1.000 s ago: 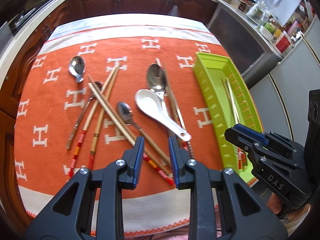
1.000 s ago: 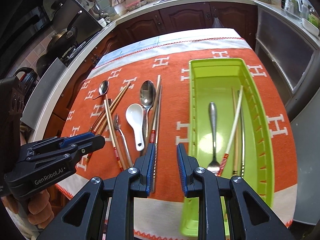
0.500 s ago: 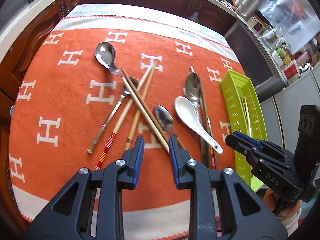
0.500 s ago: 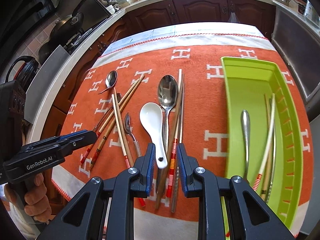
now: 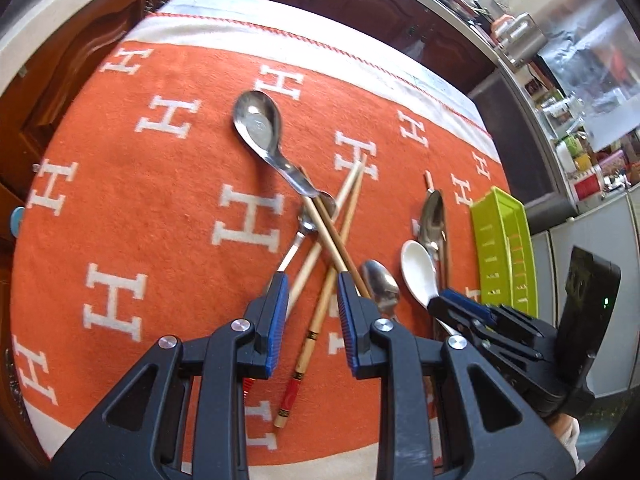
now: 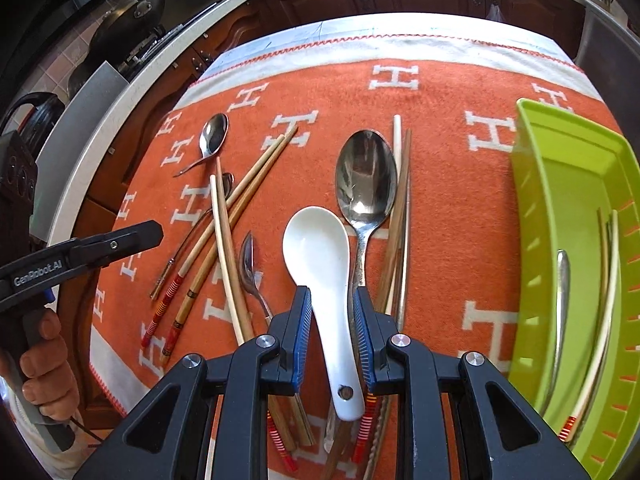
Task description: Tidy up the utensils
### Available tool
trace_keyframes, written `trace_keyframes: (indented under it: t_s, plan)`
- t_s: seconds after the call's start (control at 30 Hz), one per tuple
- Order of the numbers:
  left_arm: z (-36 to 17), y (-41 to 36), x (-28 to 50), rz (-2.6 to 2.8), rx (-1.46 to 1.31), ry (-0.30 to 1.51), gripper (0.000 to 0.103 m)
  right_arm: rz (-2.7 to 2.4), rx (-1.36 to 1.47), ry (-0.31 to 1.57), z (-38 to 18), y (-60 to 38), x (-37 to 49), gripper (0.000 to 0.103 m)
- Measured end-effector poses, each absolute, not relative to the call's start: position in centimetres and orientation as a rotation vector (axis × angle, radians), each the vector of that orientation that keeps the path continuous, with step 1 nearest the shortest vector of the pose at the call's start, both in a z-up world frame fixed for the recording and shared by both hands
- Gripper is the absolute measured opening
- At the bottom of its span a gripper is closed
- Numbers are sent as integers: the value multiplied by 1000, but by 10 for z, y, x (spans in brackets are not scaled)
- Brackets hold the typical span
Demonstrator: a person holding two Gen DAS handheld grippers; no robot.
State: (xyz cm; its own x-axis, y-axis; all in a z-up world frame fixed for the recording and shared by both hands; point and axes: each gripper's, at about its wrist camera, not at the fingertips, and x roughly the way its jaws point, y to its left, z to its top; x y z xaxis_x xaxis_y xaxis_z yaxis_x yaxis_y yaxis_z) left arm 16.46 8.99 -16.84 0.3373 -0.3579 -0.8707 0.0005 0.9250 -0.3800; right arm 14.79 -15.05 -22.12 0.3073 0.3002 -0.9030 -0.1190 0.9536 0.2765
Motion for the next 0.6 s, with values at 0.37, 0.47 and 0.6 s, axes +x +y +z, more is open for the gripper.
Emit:
trace_keyframes:
  t_s: [0.37,0.47,0.6]
  plan:
    - [-190,50,148,-394,-361,1302,22,327,122,1214,-232,-127,156,22]
    - [-197,42,148,-404,-370,1324,22,328,105,1192,-233,-124,159,22]
    - [-199,37,151,-406,-382,1318,22,323,22,1148,-234,-115,159,12]
